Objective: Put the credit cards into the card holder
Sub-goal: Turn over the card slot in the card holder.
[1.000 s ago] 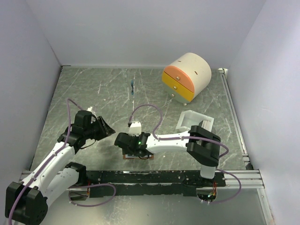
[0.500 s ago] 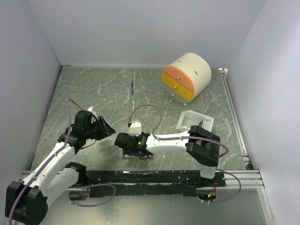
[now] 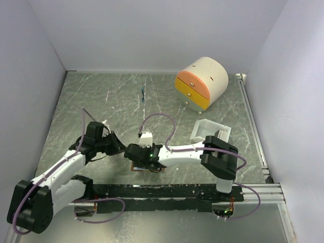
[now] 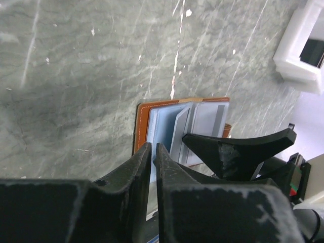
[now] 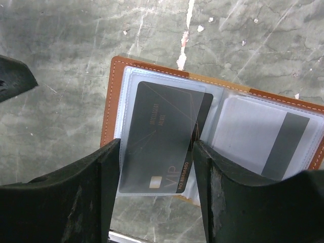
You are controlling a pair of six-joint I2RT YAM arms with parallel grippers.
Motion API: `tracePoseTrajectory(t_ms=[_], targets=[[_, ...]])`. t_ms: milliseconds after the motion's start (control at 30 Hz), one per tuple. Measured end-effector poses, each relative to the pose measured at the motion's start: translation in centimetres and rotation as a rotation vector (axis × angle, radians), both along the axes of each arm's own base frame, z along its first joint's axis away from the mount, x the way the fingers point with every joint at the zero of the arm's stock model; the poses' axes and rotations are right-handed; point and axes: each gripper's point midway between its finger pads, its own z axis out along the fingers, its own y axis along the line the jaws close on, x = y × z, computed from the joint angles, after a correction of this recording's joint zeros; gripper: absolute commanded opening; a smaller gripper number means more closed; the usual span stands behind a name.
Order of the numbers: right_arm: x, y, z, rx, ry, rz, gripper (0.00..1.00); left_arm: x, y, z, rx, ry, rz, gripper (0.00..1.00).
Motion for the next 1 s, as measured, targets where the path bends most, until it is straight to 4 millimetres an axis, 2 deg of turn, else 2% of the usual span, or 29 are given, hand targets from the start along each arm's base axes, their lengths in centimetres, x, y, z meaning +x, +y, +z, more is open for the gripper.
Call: tracePoseTrajectory(t_ms=[167, 267, 533, 733, 1000], targets=[[0.0, -0.1, -0.2, 0.028, -0.01, 0.0, 0.56, -0.8, -1.1, -1.3, -0.029, 0.053, -0.056, 0.1], [0.0, -0.2, -0.2, 0.059, -0.02, 0.004, 0.55, -1.1, -1.8, -1.6, -0.048, 0.074, -0.09, 0.09], [0.0, -0.2, 0.0, 0.132, -0.046, 0.014, 0.55, -1.8, -3.5, -2.1, -0.086, 0.095, -0.177, 0.08], [0.0, -0.3, 0.2, 0.173, -0.057, 0.02, 0.55, -2.4, -3.9, -3.0, -0.081, 0.138, -0.205, 0.08], [-0.1, -0.2, 0.3, 0.19, -0.057, 0.031, 0.55, -2.8, -5.0, -3.3, -0.098, 0.155, -0.258, 0.09]])
